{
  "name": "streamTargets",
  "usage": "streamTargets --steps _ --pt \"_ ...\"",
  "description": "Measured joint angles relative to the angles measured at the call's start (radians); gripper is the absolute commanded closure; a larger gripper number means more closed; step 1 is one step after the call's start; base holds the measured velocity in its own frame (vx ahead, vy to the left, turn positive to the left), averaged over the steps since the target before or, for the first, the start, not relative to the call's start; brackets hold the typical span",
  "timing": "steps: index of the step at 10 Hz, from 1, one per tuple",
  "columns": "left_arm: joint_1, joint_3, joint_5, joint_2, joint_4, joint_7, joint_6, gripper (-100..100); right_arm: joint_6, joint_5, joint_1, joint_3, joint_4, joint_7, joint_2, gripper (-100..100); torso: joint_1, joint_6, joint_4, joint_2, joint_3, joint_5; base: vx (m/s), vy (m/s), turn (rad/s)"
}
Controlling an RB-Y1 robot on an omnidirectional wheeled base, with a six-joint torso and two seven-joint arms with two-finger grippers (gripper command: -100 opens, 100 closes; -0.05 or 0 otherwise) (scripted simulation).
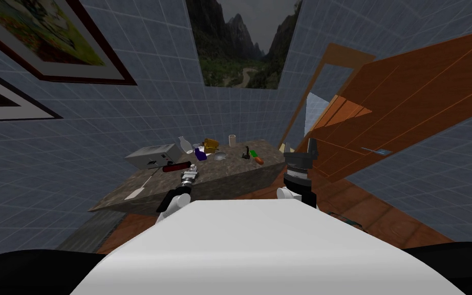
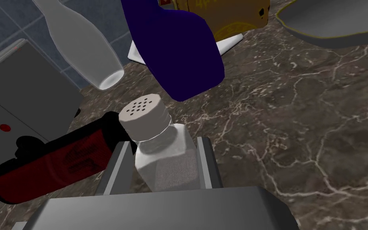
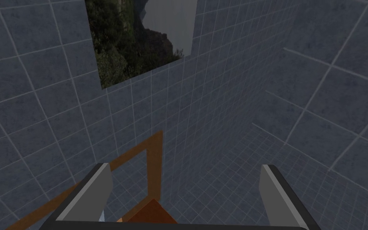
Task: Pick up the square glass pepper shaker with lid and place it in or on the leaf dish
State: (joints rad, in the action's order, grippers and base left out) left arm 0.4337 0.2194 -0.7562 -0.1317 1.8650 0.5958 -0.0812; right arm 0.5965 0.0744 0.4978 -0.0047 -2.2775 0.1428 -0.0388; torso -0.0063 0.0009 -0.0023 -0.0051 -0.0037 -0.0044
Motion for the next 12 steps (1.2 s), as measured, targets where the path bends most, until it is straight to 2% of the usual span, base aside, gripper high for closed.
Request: streamTargets --steps 2,6,9,12 --pt "-0.045 0.031 0.007 -0.032 -0.027 0.009 0.020 100 0.000 0.000 0.000 0.000 0.000 0.000 0.000 0 -0.003 -0.001 0.000 0.002 0.001 -0.001 -0.007 -0.121 0.044" --pt "-0.123 0.107 0.016 -0.022 -0.069 0.023 0.043 100 0.000 0.000 0.000 0.000 0.000 0.000 0.000 0 0.002 -0.001 0.001 0.002 0.001 0.001 0.001 -0.060 -0.007" --pt "-0.179 0.160 0.022 0.006 -0.102 0.020 0.051 100 0.000 0.000 0.000 0.000 0.000 0.000 0.000 0 0.004 -0.001 0.001 0.002 0.001 0.002 -0.001 -0.026 -0.058" --pt "-0.236 0.188 0.019 -0.007 -0.164 0.013 0.080 100 0.000 0.000 0.000 0.000 0.000 0.000 0.000 0 0.004 -0.001 0.001 0.002 0.002 0.002 -0.002 -0.037 -0.115"
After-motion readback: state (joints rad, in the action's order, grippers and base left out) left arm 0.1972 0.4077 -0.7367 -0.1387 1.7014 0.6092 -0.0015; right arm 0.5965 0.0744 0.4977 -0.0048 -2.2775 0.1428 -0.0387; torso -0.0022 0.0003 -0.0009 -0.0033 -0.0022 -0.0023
